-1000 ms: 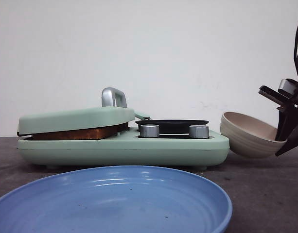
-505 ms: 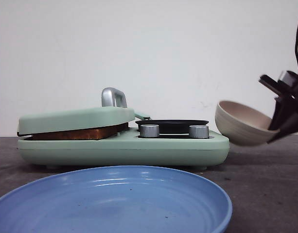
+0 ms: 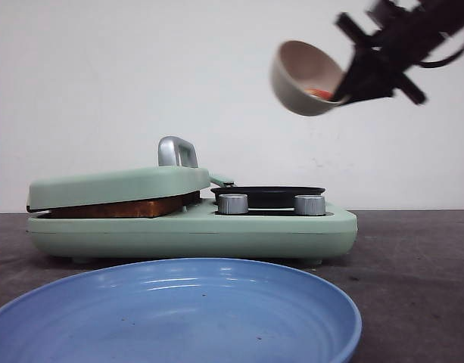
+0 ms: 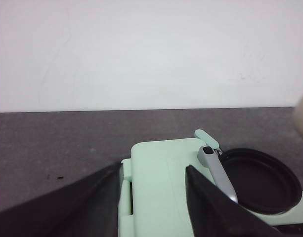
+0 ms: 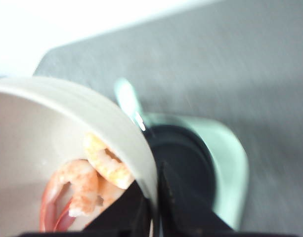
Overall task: Make breakfast with bread and shrimp
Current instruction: 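Lift the shrimp bowl with the right gripper toward the frying pan, then tilt the bowl over the frying pan to pour the shrimp in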
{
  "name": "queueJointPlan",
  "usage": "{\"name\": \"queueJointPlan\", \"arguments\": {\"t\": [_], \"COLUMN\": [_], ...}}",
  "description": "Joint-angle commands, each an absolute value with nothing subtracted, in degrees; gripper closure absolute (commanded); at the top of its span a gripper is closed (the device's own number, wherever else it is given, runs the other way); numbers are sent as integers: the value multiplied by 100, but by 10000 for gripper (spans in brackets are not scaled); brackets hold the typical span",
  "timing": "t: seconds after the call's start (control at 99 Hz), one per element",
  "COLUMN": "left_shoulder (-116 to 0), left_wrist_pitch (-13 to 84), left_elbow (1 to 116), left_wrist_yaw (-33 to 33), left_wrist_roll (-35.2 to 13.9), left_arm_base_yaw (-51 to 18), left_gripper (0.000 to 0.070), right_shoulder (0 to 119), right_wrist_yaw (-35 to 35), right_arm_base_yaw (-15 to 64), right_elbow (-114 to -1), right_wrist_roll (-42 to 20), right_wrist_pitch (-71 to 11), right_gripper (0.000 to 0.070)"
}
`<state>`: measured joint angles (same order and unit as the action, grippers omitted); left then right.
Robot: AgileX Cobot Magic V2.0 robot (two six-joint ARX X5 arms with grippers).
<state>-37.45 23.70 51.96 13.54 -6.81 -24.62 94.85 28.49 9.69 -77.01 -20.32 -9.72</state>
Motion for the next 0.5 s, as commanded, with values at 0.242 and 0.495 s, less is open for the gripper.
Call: {"name": "queueJointPlan", "arguments": {"t": [0.242, 0.495], "left_shoulder": [-3780, -3780], "left_wrist_pitch": [2324, 2401], "left_elbow": [5249, 5249], "left_wrist_yaw": [1350, 1350], "left_wrist_roll": [-690, -670], "left_arm_base_yaw": [-2482, -2482], "left_gripper": [467, 467], "right_shoulder": [9782, 9848], "right_wrist_yaw": [58, -766], "right_arm_base_yaw": [2202, 2471], "right_elbow": [-7797, -7765], "right_wrist_roll": [869, 2858], "right_wrist_pitch": [307, 1284], "right_gripper": [698, 698]}}
